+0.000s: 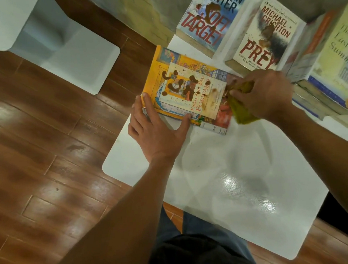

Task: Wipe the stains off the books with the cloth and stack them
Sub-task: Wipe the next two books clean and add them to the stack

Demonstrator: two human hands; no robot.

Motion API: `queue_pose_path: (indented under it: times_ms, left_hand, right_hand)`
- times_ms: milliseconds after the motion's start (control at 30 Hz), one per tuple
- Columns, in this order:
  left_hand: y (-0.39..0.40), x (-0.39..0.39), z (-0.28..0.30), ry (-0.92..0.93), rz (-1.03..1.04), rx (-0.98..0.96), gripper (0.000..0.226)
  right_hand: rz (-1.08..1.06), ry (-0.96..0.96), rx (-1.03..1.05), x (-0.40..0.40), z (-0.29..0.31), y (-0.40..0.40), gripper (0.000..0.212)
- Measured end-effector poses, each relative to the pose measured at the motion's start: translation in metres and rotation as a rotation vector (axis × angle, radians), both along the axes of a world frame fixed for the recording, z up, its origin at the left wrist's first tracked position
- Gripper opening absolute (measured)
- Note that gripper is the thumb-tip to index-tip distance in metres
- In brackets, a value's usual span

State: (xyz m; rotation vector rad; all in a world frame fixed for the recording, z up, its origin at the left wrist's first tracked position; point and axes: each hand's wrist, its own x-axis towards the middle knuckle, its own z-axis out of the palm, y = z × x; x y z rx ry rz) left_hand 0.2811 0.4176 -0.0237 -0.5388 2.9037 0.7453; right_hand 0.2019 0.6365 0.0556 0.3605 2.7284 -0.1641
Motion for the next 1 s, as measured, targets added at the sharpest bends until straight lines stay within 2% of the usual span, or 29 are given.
queue_pose_path:
  times_ms: [100,233,267,367,533,633,733,867,1000]
  left_hand:
    - [0.000,0.000,0.000,-0.002,-0.003,-0.006,0.111]
    - [0.000,0.000,0.001,-0.009,-0.004,0.005,0.111]
    - [0.000,-0.001,0.001,-0.005,-0.004,0.006,0.111]
    - [0.000,-0.001,0.001,-0.011,0.000,0.012,0.111]
    - [0.001,0.001,0.001,-0.012,0.000,0.028,0.111]
    - [0.000,-0.001,0.001,-0.015,0.007,0.023,0.111]
    - [0.000,0.001,0.001,-0.006,0.003,0.030,0.111]
    - [0.000,0.001,0.001,-0.002,0.012,0.032,0.110]
    - [0.000,0.002,0.001,-0.001,0.008,0.029,0.111]
  right_hand:
    - [0.000,0.002,-0.012,-0.007,0.000,-0.005,0.038]
    - [0.184,-0.023,-0.034,0.002,-0.006,-0.029,0.032]
    - [0.180,-0.035,-0.022,0.000,-0.006,-0.030,0.033]
    - [-0.005,-0.016,-0.029,-0.011,-0.008,-0.026,0.037]
    - [0.142,-0.090,-0.048,-0.002,-0.008,-0.036,0.039]
    - [0.074,-0.069,-0.068,-0.010,-0.008,-0.035,0.035]
    - [0.184,-0.063,-0.077,-0.004,-0.011,-0.043,0.022]
    - [0.111,-0.024,-0.065,-0.007,-0.013,-0.041,0.025]
    - [0.168,-0.029,-0.077,-0.001,-0.015,-0.045,0.027]
